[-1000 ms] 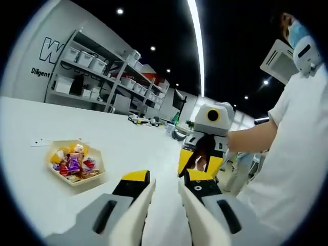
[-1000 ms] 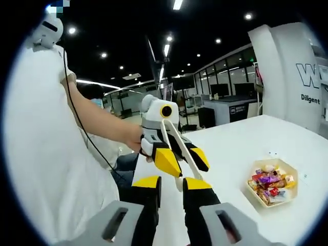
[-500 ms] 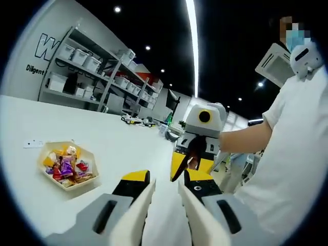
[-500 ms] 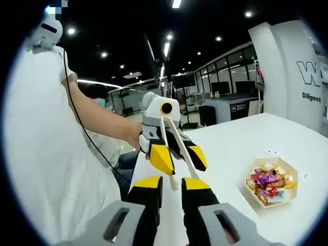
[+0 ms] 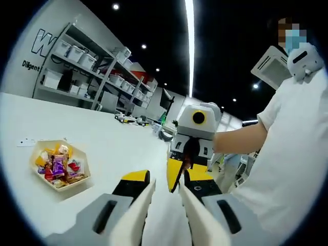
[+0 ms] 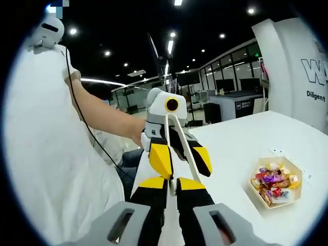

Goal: Place the target food into the container with the food tongs after gripping and lifting it, then release it inside without dropping or visibly crushing the food.

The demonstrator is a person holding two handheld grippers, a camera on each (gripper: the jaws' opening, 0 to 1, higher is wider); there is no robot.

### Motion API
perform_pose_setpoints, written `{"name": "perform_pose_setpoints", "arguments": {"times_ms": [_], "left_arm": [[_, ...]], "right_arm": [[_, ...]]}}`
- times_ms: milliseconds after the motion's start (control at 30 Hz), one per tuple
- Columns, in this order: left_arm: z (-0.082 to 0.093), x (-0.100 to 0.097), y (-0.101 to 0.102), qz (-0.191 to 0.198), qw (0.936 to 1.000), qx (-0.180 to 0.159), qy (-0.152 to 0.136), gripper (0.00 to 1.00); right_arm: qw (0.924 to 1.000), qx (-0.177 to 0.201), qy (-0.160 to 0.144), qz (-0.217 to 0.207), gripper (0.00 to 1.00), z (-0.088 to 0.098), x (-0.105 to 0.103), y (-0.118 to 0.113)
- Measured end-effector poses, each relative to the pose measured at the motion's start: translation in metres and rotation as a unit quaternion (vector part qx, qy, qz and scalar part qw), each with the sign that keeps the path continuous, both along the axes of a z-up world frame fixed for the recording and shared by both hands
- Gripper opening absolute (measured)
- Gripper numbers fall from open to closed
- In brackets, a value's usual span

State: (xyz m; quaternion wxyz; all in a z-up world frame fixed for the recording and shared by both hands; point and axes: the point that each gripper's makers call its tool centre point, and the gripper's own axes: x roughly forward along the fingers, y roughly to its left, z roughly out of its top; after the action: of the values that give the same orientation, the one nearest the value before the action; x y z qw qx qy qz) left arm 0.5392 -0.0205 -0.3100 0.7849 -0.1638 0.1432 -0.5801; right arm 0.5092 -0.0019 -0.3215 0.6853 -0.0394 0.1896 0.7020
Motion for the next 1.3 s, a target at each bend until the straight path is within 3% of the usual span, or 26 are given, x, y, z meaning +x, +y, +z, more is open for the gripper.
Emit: {"name": "perform_pose_setpoints", "arguments": {"times_ms": [567, 1000, 1300], "left_arm": [[0.000, 0.000, 0.001, -0.018, 0.9998, 0.009, 0.000, 0.28], [-0.009, -0.001, 0.007, -0.026, 0.9973, 0.066, -0.020, 0.31], [-0.021, -0.008, 0.011, -0.037, 0.9876, 0.140, -0.060, 0.34]], "right_arm": [[0.9994, 0.005, -0.027, 0.023, 0.00, 0.000, -0.004, -0.001], [0.9990, -0.005, -0.041, 0.016, 0.00, -0.004, 0.000, -0.006], [0.9982, -0.020, -0.056, 0.009, 0.00, -0.006, 0.000, -0.011]]}}
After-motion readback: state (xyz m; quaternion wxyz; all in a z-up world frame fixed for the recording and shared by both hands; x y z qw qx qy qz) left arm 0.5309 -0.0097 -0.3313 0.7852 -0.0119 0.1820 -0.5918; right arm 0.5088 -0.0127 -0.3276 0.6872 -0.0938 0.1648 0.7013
